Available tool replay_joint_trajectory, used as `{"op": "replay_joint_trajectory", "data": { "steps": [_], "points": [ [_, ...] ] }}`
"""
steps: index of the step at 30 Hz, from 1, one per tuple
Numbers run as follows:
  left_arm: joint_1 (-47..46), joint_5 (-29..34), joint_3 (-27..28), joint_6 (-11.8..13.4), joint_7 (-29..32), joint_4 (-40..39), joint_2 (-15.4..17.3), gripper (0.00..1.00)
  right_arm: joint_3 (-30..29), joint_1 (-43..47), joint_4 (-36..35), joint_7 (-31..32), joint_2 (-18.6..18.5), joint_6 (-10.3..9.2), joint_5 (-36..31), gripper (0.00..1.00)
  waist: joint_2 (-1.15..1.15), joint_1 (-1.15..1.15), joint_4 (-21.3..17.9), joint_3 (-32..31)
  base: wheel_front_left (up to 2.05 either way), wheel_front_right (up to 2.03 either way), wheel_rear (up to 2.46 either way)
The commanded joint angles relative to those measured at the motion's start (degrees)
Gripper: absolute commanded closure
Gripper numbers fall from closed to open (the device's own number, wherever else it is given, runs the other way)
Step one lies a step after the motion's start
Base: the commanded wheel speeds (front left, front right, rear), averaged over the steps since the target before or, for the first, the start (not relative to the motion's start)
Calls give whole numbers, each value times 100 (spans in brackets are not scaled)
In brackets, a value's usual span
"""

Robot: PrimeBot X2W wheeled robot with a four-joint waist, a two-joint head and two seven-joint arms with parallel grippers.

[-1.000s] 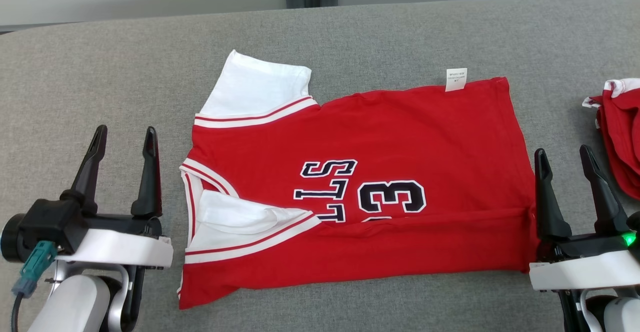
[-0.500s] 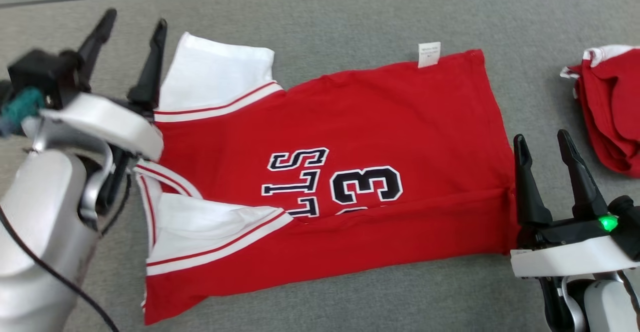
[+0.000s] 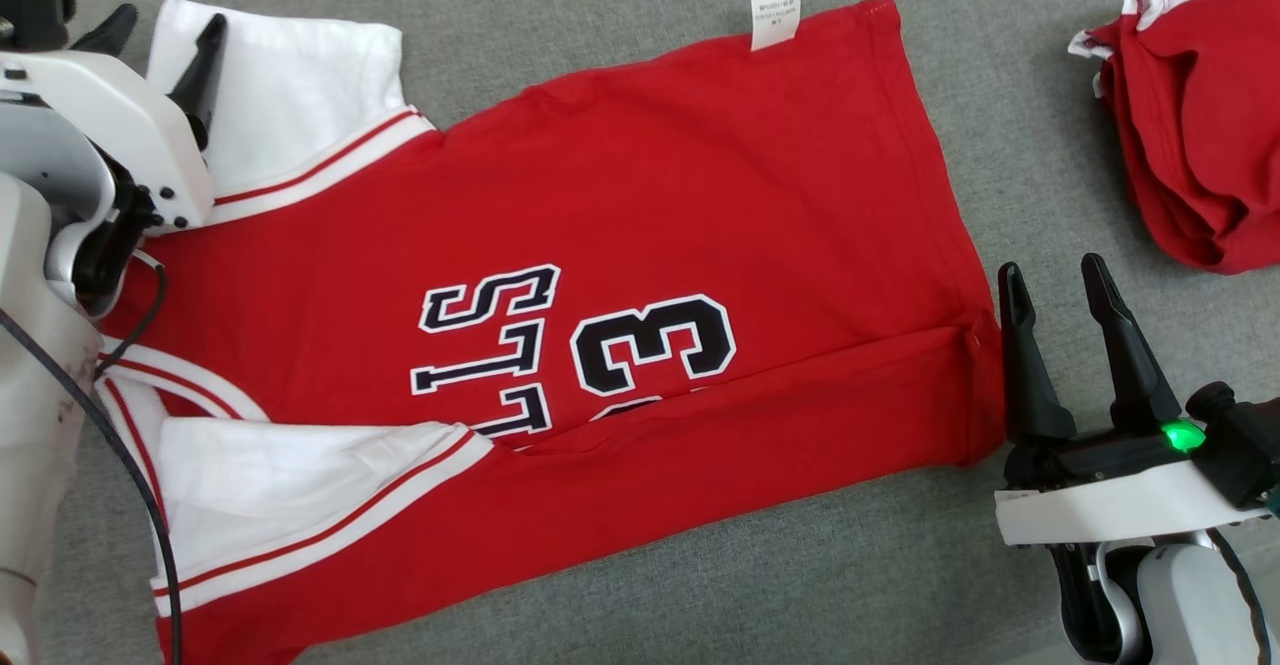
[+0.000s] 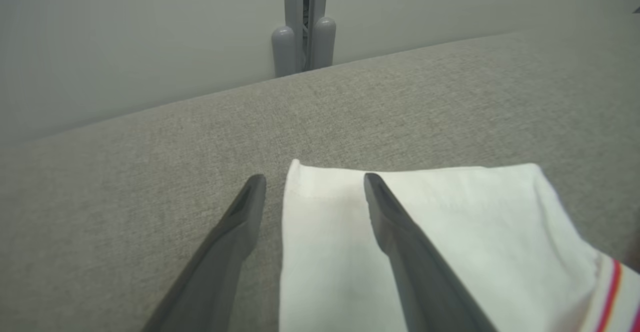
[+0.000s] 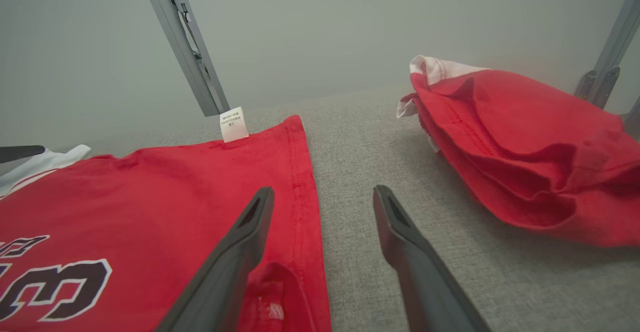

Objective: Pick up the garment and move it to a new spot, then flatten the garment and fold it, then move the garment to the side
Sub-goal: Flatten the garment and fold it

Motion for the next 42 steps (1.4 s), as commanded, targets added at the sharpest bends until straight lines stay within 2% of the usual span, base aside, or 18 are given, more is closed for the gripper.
{"op": "replay_joint_trajectory", "data": {
  "steps": [1,5,6,7,9,15,20,28,38,39,40,41,42],
  "points": [
    [-132,-6,-20,-30,31,78,14,0,-21,-93,7,-46,-24,1,16,0,0,0,-70,103,0,0,0],
    [-326,-85,-121,-97,268,549,-23,0,2,-128,57,-67,-25,1,-1,0,0,0,-80,182,0,0,0],
    [-341,-112,-134,-109,265,625,-35,11,3,-141,65,-60,-25,1,-7,0,0,0,-77,195,0,0,0],
    [-383,-83,-170,-111,246,704,-33,36,-4,-166,65,-61,-24,1,-15,0,0,0,-72,211,0,0,0],
    [-391,-110,-229,-123,218,826,-103,100,-31,-203,65,-65,-24,1,-14,0,0,0,-54,231,0,0,0],
    [-485,-145,-336,-151,-106,1077,-216,100,-169,-445,-97,-65,-25,1,-19,0,0,0,47,257,0,0,0],
    [-614,-125,-427,-164,-451,1178,-368,100,-291,-1171,-16,246,-114,1,62,0,0,0,204,228,0,0,0],
    [-981,-151,-679,-167,-783,1110,-755,100,78,-2656,1316,1158,-1002,2,379,0,0,0,753,314,0,0,0],
    [-1237,-449,-1169,-171,-907,771,-831,100,800,-3544,2697,1704,-1490,0,751,0,0,0,1171,423,0,0,0],
    [-1248,-484,-1212,-171,-917,736,-808,100,875,-3577,2758,1742,-1523,0,814,21,0,0,1189,422,0,0,0],
    [-1254,-533,-1245,-171,-955,689,-777,100,928,-3606,2798,1756,-1556,0,866,60,0,0,1201,418,0,0,0],
    [-1252,-587,-1266,-171,-994,640,-757,100,957,-3618,2837,1778,-1590,1,937,95,0,0,1209,409,0,0,0],
    [-1238,-644,-1288,-171,-1025,589,-732,100,994,-3640,2852,1760,-1641,0,972,100,0,0,1214,396,0,0,0]
  ]
}}
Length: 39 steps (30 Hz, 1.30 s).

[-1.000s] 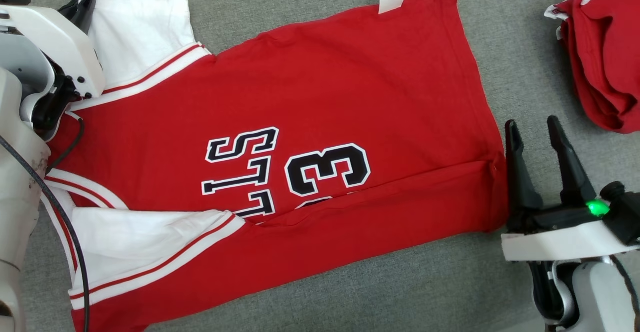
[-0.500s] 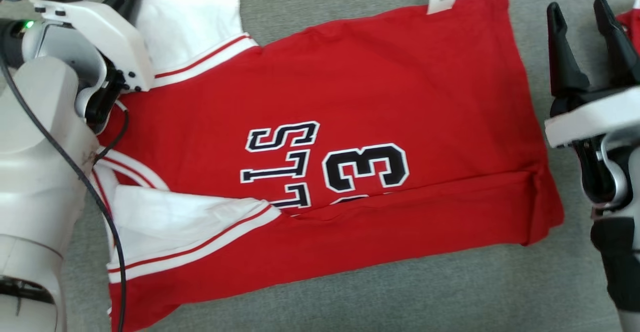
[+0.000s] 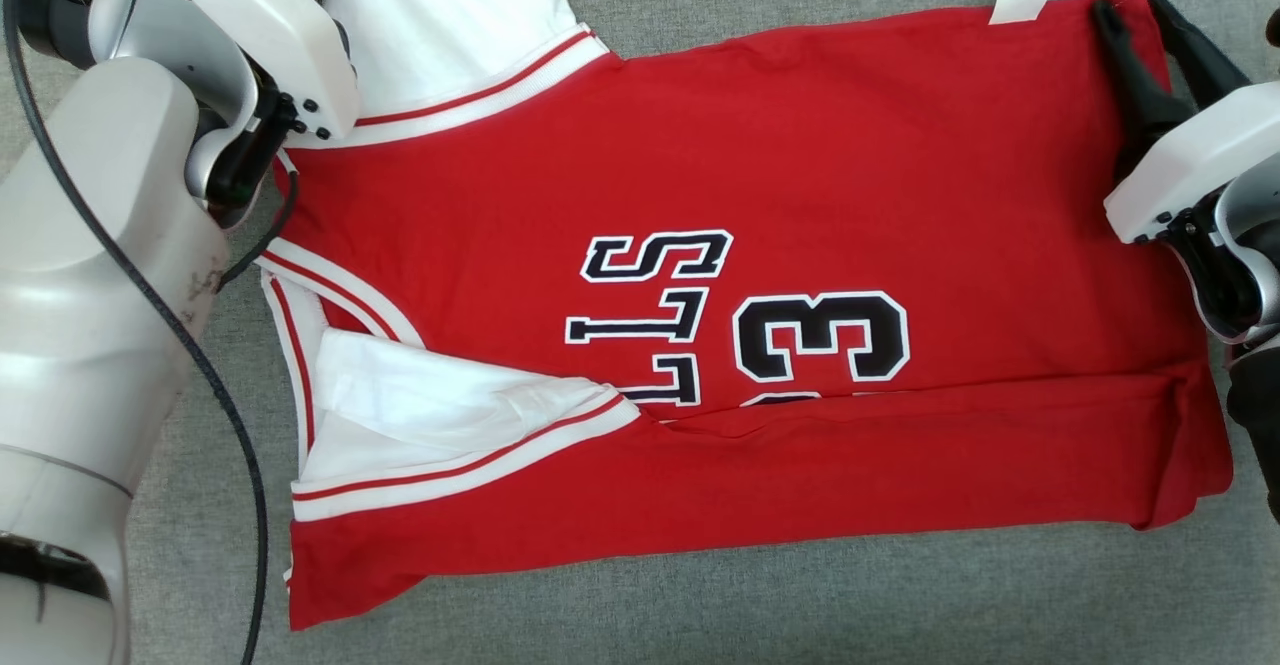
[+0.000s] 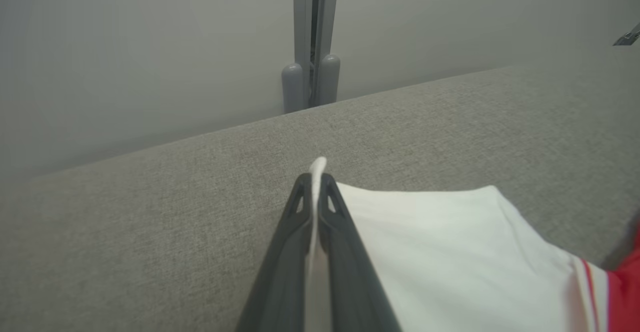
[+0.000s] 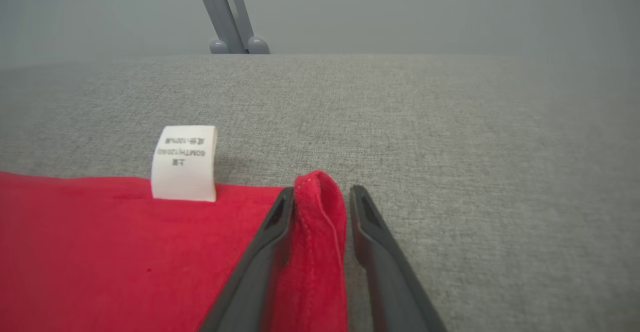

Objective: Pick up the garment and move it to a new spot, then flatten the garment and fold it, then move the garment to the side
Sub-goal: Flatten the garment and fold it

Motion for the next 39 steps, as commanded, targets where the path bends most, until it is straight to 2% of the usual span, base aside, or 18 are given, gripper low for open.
{"op": "replay_joint_trajectory", "data": {
  "steps": [1,8,13,21,28,31,39],
  "points": [
    [-100,-59,-23,-4,-70,-55,107,100,22,-39,26,-60,-101,-1,57,100,0,0,3,-25,0,0,0],
    [294,-212,-38,-1,-477,-624,515,100,61,264,-490,-263,-233,-1,450,100,0,0,-36,-237,0,0,0],
    [1024,-443,106,63,-732,-1594,848,100,-7,885,-1214,-190,-462,0,665,100,0,0,21,-382,0,0,0],
    [2713,-825,385,633,-774,-3771,1599,100,-525,2184,-2250,57,-524,1,850,100,0,0,140,-571,0,0,0],
    [4188,-1066,525,1356,-656,-5390,2175,100,-801,3024,-2778,177,-283,1,817,100,0,0,123,-730,0,0,0],
    [4685,-1194,590,1638,-651,-5837,2297,100,-961,3269,-2813,132,-158,1,800,100,0,0,124,-793,0,0,0],
    [5391,-1555,584,1832,-566,-6182,2356,100,-1049,3648,-2725,102,68,1,816,100,0,0,113,-897,0,0,0]
  ]
}}
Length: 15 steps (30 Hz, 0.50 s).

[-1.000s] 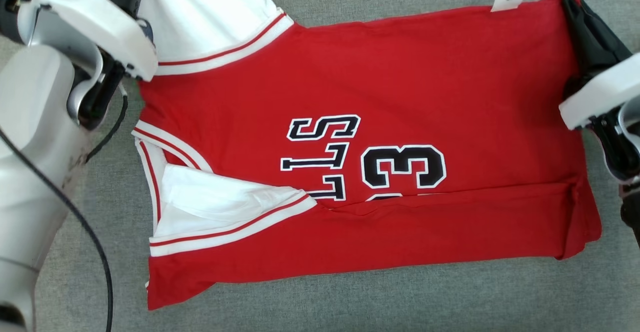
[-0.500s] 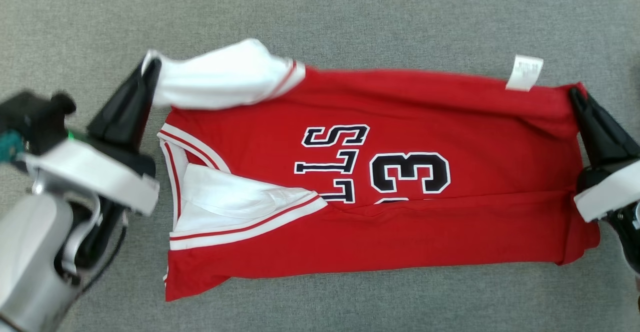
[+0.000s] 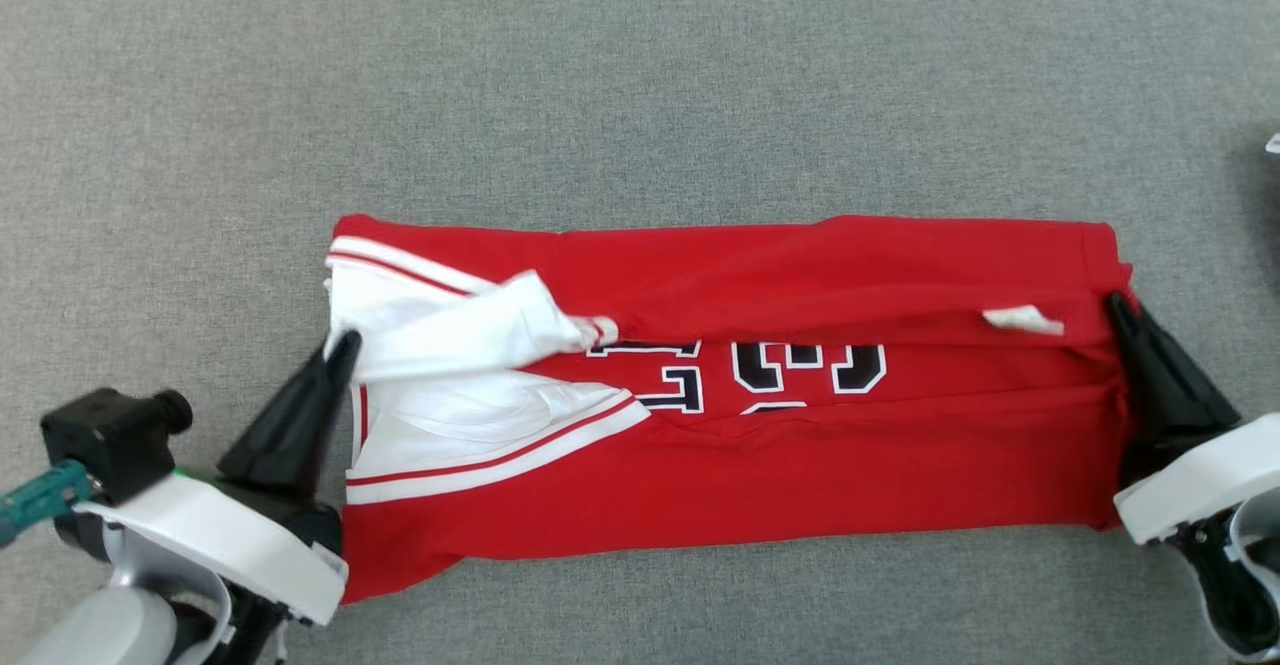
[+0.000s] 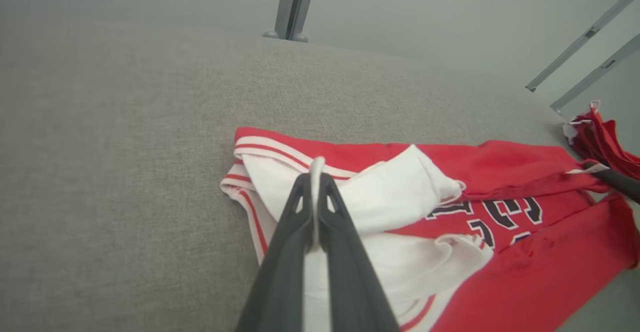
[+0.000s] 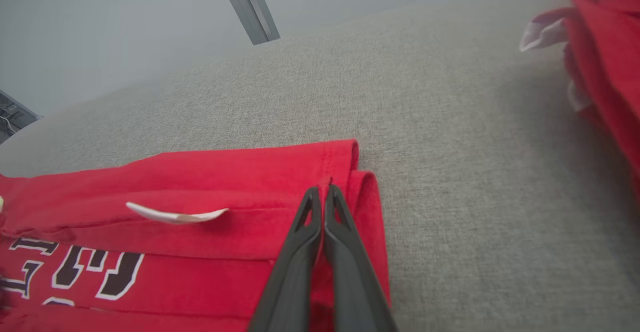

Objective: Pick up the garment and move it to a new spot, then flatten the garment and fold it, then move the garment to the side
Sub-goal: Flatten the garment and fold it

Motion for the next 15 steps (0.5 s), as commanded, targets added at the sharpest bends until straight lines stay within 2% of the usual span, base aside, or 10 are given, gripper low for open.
{"op": "replay_joint_trajectory", "data": {
  "steps": [1,2,3,4,9,15],
  "points": [
    [78,-61,4,-18,14,29,13,100,-15,68,53,-4,39,3,22,100,0,0,-6,-17,0,0,0],
    [119,-121,-33,-50,63,84,-16,78,-27,111,70,-33,87,3,40,84,0,0,-10,-33,0,0,0],
    [148,-141,-55,-37,82,146,-24,34,-47,150,105,-55,117,3,38,55,0,0,-16,-52,0,0,0],
    [151,-143,-62,4,33,260,-87,0,-68,237,148,-128,240,3,57,0,0,0,-31,-107,0,0,0],
    [171,60,193,301,-472,303,-248,0,-354,549,-1,-476,516,3,111,0,0,0,-69,-300,0,0,0],
    [60,684,621,891,-831,29,-442,0,-925,683,-515,-1096,1050,3,-483,0,0,0,-195,-538,0,0,0]
  ]
}}
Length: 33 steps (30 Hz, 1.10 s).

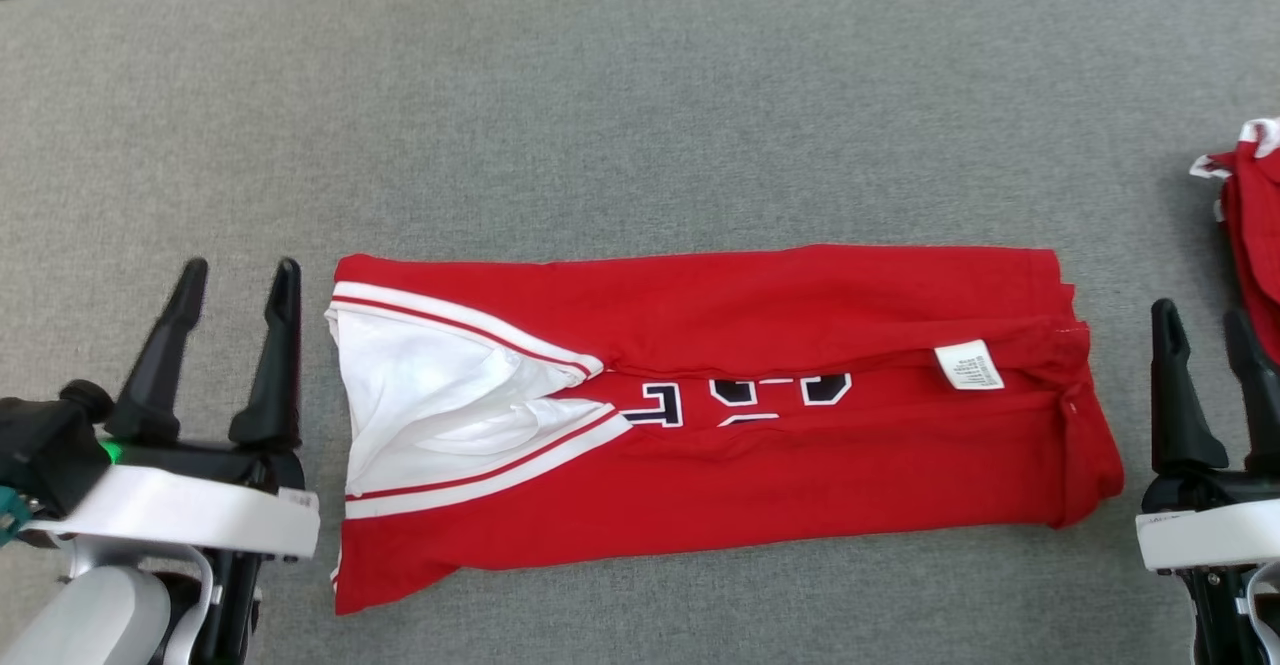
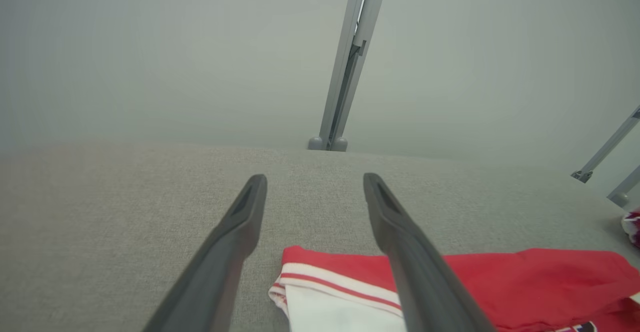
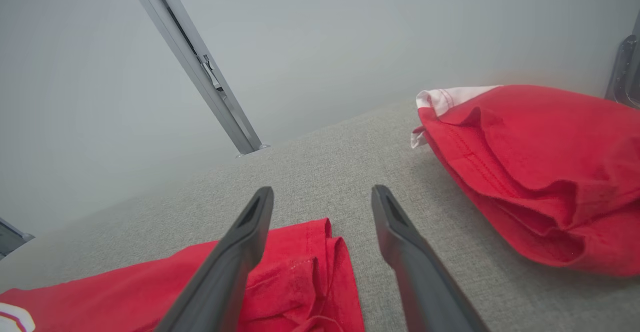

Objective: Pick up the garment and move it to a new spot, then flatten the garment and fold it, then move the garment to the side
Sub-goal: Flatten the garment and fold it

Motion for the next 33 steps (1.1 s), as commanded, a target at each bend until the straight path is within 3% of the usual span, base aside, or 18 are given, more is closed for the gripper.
{"op": "replay_joint_trajectory", "data": {
  "steps": [1,4,7,12,20,33],
  "points": [
    [-114,140,102,88,-52,-66,-39,0,-51,4,-105,-82,42,3,-139,0,0,0,-58,-74,0,0,0],
    [-198,567,355,226,-81,-249,-220,0,-98,-82,-355,-209,172,3,-590,0,0,0,-72,-156,0,0,0],
    [-286,1020,672,115,-78,-442,-510,0,-23,-189,-506,-299,249,3,-914,0,0,0,-62,-216,0,0,0],
    [-71,1565,1178,-320,-81,-148,-932,0,117,-268,-440,-416,313,3,-1335,0,0,0,-39,-347,0,0,0],
    [448,2261,1417,-1056,-83,724,-1174,0,269,-155,-88,-496,358,3,-1883,0,0,0,-9,-581,0,0,0],
    [396,2717,1739,-1608,-84,1300,-1592,0,288,-180,221,-536,384,3,-1966,0,0,0,77,-651,0,0,0]
  ]
}}
